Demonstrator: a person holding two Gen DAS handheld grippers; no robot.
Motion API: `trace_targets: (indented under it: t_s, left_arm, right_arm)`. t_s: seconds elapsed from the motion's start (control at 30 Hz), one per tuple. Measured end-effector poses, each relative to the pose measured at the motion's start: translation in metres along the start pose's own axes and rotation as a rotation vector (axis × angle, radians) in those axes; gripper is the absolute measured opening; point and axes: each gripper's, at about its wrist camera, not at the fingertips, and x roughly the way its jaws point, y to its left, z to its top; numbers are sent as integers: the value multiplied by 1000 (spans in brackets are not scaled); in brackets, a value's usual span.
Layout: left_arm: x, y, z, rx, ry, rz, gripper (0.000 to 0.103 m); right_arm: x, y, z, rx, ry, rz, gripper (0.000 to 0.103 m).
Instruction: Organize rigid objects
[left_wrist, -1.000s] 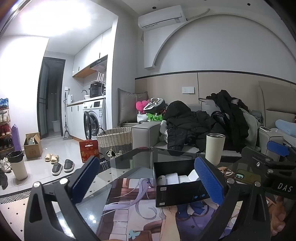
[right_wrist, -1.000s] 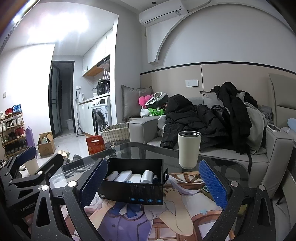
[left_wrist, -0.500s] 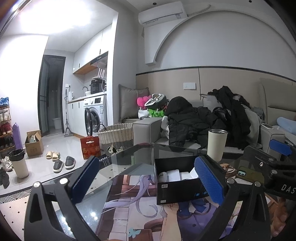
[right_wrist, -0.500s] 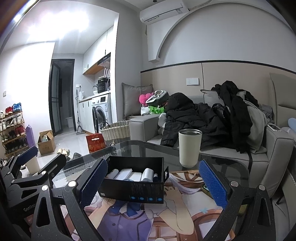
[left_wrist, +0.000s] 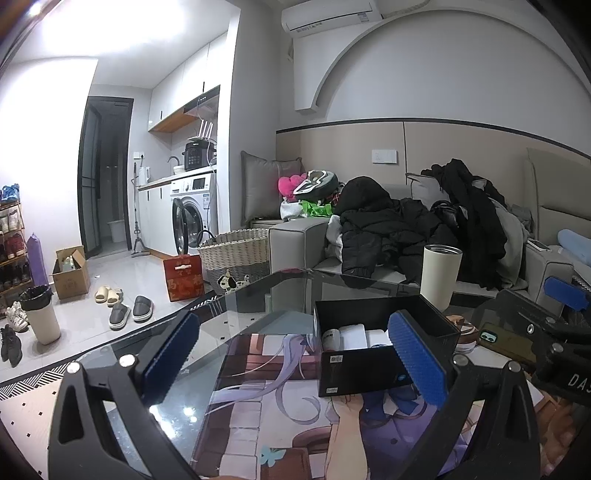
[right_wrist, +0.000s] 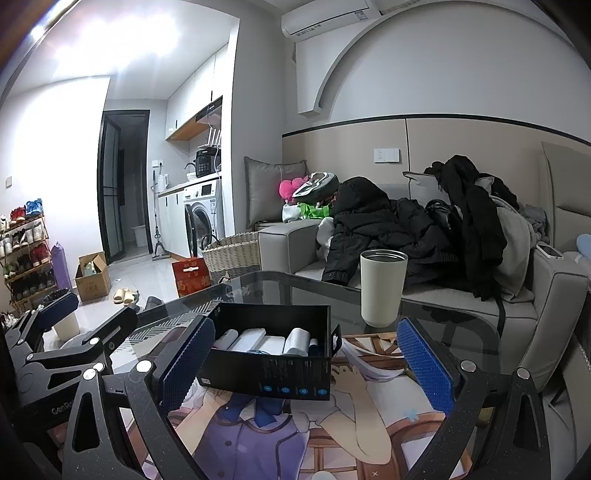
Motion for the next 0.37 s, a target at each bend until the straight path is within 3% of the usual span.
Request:
trace_targets:
  t_s: [0.37]
  left_arm:
    - [6, -10, -3, 50, 30, 0, 103]
  right_arm:
    - [-1, -1, 0, 4, -2, -5, 101]
